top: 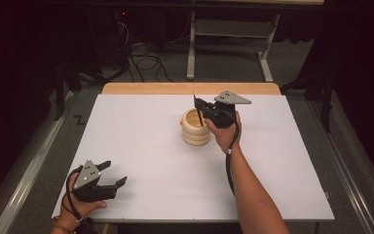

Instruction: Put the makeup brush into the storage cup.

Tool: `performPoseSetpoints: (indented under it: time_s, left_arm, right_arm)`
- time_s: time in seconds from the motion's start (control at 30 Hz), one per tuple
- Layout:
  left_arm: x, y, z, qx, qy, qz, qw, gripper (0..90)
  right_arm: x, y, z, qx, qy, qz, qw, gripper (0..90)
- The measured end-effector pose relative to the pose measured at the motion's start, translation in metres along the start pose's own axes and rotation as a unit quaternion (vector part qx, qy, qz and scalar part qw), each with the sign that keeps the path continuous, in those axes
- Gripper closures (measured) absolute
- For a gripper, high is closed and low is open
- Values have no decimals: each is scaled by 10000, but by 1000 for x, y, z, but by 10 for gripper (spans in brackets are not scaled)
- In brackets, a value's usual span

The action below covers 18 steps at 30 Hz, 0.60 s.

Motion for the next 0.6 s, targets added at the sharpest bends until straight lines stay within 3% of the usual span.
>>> performPoseSetpoints:
  time_s: [0.37,0.6]
  left_arm:
    - [-1,2,0,26,-13,-9,10000,217]
    - [0,1,1,34,-11,-24,10000,217]
  right_arm:
    - [0,-1,0,6,-32,0,10000,850]
    - [0,-2,0,-3,-16,31,10000,723]
Point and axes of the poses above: each handheld gripper's, and its own axes: y roughly forward along the jaws, z roughly out of its underside, x roughly to its left, the point moved 7 cm from there along y, roughly forward along the jaws, and after that the axes turned 12 degrees about -x, right-handed, at the moved point
